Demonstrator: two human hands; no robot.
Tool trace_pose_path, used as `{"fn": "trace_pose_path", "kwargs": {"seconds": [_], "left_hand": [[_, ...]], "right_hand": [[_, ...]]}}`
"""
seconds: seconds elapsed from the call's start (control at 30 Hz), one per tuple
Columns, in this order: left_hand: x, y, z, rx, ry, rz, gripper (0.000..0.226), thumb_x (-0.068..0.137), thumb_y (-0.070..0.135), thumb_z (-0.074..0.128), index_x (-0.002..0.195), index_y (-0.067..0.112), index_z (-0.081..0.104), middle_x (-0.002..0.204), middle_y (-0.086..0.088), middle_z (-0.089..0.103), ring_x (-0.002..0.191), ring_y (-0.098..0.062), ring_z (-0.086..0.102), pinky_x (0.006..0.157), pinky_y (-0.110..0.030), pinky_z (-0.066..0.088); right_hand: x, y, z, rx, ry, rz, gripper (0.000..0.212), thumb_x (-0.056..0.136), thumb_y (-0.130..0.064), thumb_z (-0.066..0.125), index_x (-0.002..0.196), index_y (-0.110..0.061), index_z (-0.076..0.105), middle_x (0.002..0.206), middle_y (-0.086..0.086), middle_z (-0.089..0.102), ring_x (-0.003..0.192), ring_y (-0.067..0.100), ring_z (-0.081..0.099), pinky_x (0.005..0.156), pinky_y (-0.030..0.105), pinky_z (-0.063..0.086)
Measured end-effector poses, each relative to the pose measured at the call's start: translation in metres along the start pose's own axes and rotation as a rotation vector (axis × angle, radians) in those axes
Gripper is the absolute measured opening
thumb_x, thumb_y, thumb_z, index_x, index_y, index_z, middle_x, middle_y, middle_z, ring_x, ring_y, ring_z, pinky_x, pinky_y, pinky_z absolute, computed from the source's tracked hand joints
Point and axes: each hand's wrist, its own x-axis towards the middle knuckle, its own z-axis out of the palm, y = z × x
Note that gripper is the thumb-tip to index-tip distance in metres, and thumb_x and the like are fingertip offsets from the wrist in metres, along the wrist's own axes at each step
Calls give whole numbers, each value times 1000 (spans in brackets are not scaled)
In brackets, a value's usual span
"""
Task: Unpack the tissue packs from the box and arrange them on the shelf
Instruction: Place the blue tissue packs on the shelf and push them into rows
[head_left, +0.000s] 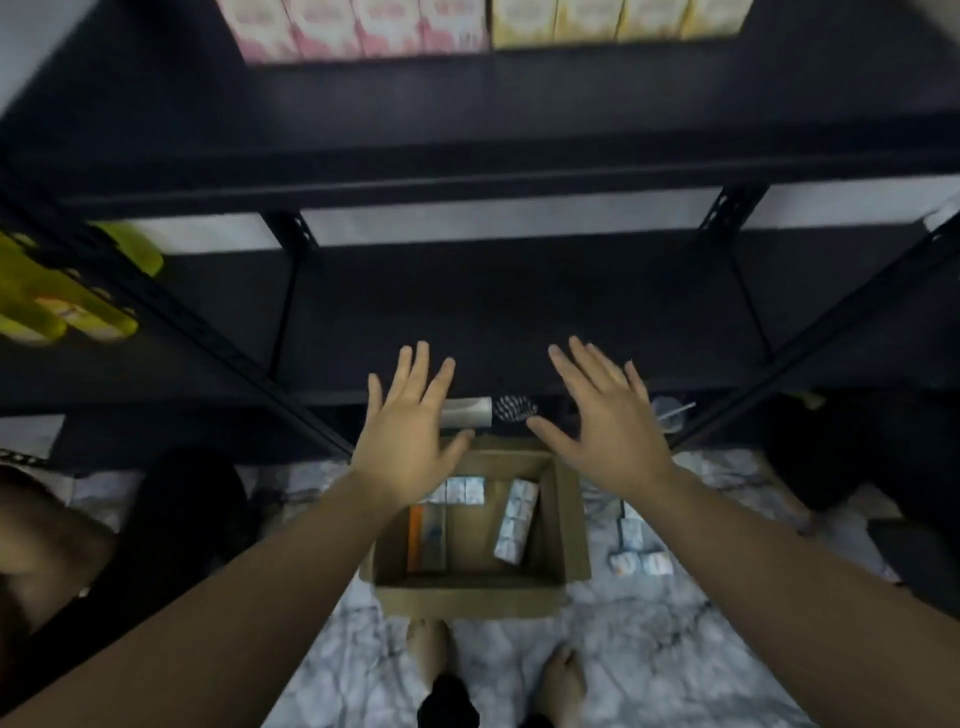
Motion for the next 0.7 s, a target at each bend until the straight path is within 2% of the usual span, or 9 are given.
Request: {"fn": "trace_pose_path", "kwargs": {"seconds": [0.13,0.27,0.4,0.53,0.7], "left_hand": [[-4,-30,80,-47,-172,-13,83,102,57,48,165,25,6,173,-1,-12,158,-22,-14,128,-56,2],[0,-67,174,-121,-308,-11,76,102,51,53,163,23,19,173,1,-1,160,-25,1,128,-52,10],[-4,-105,274,-230,-394,-11,77,99,46,61,163,25,23,172,-1,17,158,-24,16,126,-51,19],[7,-143,357,-300,-406,17,80,96,58,60,162,24,28,168,-2,30,155,-21,25,125,-46,27],[40,-183,455,-190,-400,22,84,90,38,75,160,18,34,166,-10,31,152,-29,29,125,-44,27]], "right_hand": [[-24,17,75,76,-160,144,86,95,-74,41,165,-31,15,172,-2,18,157,23,19,126,49,18],[-51,25,155,242,-312,287,92,94,-70,53,165,-28,13,169,-1,26,153,21,25,123,36,26],[-73,39,254,326,-432,444,96,90,-71,56,165,-32,11,163,4,35,148,26,33,118,42,36],[-63,61,350,335,-493,560,100,81,-82,51,163,-36,15,158,6,39,144,29,39,114,45,42],[-36,95,458,363,-523,649,98,88,-72,61,163,-31,14,161,7,35,146,32,37,118,47,37]]}}
